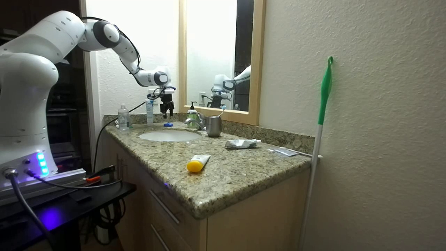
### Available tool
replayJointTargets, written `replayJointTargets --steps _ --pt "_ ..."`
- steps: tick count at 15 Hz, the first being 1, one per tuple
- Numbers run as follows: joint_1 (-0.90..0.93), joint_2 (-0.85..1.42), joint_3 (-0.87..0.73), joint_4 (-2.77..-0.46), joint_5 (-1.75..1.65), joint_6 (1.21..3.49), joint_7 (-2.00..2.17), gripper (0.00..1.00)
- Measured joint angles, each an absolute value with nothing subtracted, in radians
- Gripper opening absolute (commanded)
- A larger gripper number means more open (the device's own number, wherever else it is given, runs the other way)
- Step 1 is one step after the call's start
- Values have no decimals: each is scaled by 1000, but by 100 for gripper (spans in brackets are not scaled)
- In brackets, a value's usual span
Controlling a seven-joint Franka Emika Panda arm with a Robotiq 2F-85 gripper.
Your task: Move the blue case to the left side of the sink counter and then put it back on the right side of the sink counter
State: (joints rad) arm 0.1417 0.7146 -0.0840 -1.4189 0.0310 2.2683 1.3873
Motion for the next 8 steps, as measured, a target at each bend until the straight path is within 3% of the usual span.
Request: replayJointTargets --steps 8 --pt "139 821 -78 -1360 73 2273 1421 100"
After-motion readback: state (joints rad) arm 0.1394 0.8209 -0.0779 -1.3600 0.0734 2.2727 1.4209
